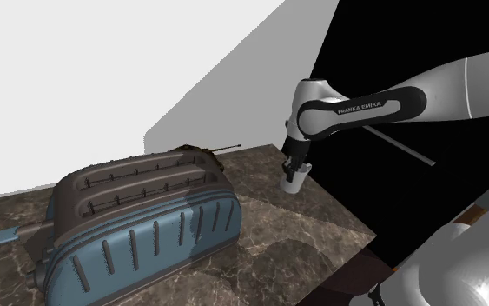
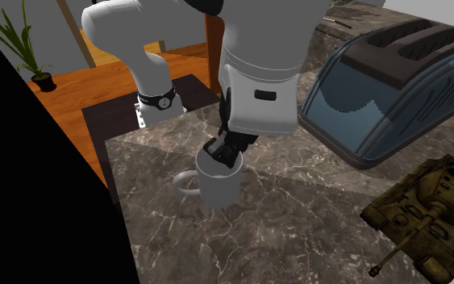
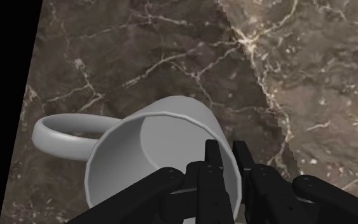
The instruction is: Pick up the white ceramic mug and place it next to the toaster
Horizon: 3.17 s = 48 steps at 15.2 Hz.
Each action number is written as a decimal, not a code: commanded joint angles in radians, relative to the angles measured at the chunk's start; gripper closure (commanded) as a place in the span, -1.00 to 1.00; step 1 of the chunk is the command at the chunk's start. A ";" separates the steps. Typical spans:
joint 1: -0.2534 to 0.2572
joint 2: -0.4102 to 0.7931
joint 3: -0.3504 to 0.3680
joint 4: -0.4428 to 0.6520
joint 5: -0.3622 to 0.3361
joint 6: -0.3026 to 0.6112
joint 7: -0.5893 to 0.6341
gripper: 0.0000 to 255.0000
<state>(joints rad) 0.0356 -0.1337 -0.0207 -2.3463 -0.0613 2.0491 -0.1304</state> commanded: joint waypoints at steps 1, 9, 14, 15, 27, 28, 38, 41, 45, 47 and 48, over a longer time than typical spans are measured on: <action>0.001 -0.012 0.001 0.015 0.001 -0.028 -0.001 1.00; 0.001 -0.058 0.002 0.081 0.003 -0.139 -0.006 1.00; 0.002 -0.079 0.002 0.128 0.004 -0.207 -0.009 1.00; 0.002 -0.082 0.002 0.138 0.004 -0.221 -0.009 1.00; 0.002 -0.107 0.004 0.276 0.006 -0.383 -0.016 1.00; 0.002 -0.108 0.004 0.288 0.006 -0.397 -0.017 1.00; 0.003 -0.103 0.005 0.428 0.007 -0.531 -0.023 1.00; 0.003 -0.097 0.006 0.475 0.007 -0.572 -0.025 1.00; 0.003 -0.086 0.006 0.541 0.007 -0.626 -0.027 1.00; 0.003 -0.079 0.006 0.576 0.007 -0.654 -0.028 1.00; 0.003 -0.075 0.006 0.593 0.007 -0.668 -0.029 1.00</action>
<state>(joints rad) 0.0387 -0.2121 -0.0141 -1.7699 -0.0539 1.3949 -0.1584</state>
